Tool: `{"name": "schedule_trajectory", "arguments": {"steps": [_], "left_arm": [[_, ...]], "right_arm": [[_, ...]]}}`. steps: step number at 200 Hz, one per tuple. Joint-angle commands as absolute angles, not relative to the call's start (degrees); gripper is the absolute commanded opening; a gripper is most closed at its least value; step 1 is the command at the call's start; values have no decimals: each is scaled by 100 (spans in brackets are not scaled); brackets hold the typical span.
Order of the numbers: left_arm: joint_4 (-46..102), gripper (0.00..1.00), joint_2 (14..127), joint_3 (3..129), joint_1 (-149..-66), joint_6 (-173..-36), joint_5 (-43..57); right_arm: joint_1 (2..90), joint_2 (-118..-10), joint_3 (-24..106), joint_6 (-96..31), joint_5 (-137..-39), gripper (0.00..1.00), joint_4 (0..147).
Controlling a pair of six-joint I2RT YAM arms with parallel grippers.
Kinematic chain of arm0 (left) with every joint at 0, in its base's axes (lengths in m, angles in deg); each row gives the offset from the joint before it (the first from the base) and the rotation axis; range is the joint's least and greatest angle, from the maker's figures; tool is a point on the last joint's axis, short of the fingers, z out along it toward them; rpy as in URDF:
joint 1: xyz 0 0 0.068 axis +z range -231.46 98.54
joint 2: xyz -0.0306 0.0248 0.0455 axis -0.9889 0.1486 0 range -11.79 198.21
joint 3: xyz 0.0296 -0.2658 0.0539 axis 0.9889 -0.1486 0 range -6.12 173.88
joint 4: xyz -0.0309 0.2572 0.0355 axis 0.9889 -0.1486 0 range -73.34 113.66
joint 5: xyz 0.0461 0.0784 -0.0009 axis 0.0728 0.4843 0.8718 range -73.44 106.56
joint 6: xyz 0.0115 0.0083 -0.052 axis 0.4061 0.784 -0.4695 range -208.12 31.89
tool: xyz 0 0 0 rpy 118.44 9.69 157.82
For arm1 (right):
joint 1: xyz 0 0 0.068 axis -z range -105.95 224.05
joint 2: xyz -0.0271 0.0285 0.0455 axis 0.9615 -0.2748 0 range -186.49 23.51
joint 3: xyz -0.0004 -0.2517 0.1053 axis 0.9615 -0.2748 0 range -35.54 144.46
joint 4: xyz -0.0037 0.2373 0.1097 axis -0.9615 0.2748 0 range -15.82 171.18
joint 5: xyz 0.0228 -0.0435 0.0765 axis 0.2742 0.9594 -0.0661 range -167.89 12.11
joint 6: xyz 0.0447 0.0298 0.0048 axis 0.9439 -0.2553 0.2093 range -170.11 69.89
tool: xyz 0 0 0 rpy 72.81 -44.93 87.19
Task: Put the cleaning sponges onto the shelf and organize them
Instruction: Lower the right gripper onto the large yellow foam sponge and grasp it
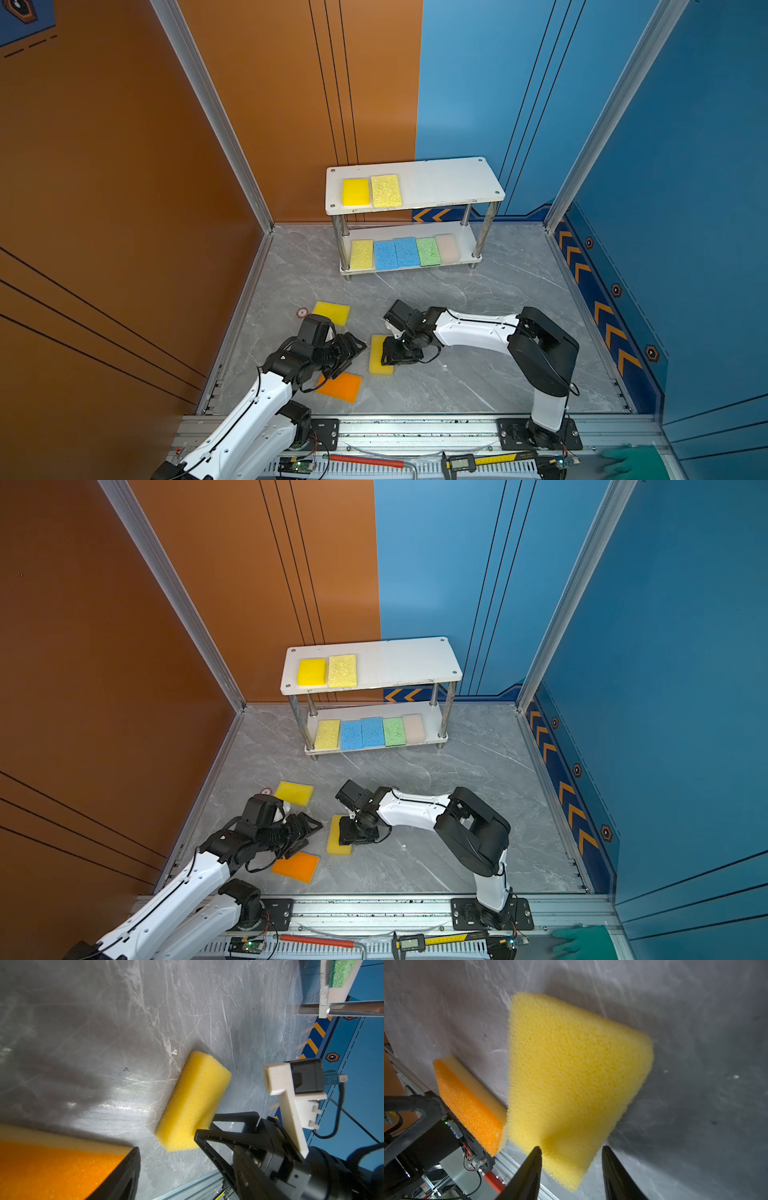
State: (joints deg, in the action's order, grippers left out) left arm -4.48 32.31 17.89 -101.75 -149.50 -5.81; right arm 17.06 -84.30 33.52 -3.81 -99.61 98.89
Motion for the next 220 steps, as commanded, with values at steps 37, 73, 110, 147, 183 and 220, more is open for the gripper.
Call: {"name": "schedule_trajectory", "arguments": {"steps": [37, 73, 110, 147, 183, 220], "left_arm": [[-594, 71, 3230, 1709, -10088, -14893, -752], [-594, 72, 3334, 1765, -10062, -14835, -773], [-592, 72, 3345, 1749, -10053, -14834, -778], [-595, 72, 3339, 1753, -10055, -14839, -754], [-595, 72, 3392, 1779, -10052, -14840, -748], [-591, 73, 3405, 1805, -10053, -14840, -734]], "right_arm": [[1771, -8521, 3451, -335, -9749, 40, 10055], [1792, -8518, 3442, -335, -9761, 36, 10053], [1798, -8536, 3435, -339, -9776, 31, 10055], [1820, -8535, 3425, -358, -9800, 26, 10055], [1844, -8501, 3409, -382, -9811, 23, 10059], [1851, -8494, 3406, -405, -9833, 16, 10064]]}}
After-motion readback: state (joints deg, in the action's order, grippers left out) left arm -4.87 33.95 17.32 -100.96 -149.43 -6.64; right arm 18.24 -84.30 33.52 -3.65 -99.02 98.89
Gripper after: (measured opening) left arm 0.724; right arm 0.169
